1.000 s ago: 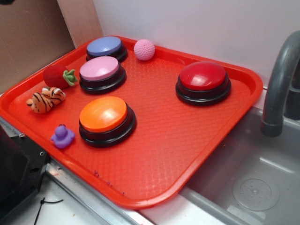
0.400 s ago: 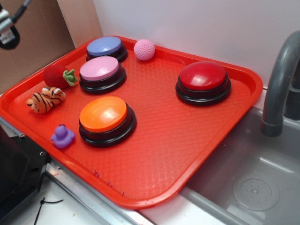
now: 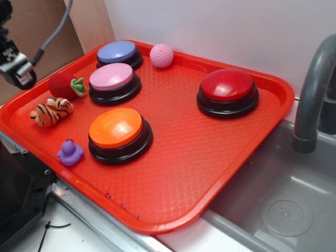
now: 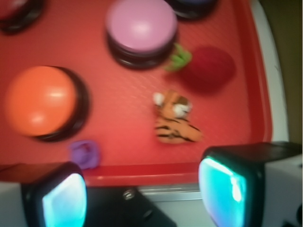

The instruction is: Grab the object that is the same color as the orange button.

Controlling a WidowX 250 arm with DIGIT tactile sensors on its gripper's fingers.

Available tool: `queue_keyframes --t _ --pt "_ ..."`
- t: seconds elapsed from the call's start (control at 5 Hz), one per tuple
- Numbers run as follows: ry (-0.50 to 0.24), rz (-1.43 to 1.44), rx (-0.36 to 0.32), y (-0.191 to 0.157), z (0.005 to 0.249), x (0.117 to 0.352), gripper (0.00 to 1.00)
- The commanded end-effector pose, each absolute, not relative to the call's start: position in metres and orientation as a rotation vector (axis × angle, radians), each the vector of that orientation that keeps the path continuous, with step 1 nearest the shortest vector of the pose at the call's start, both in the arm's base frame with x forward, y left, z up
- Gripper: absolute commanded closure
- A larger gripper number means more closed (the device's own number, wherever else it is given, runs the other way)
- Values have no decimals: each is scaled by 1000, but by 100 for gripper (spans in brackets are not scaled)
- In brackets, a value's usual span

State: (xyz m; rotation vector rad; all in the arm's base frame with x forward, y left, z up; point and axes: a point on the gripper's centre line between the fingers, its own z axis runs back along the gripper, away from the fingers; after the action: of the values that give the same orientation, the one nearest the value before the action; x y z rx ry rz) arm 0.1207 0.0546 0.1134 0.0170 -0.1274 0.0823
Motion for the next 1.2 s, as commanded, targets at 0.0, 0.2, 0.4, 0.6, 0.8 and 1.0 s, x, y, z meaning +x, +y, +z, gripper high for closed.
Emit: queue_keyframes --t 0.0,0.2,0.4,0.6,0.8,1.0 --pt "-124 156 152 68 79 132 0" --pt "-114 178 195 75 66 133 0" --pt "-113 191 206 80 54 136 0" --pt "-105 193 226 85 45 141 0" --pt "-111 189 199 91 41 145 0" --pt "-132 185 181 97 37 144 98"
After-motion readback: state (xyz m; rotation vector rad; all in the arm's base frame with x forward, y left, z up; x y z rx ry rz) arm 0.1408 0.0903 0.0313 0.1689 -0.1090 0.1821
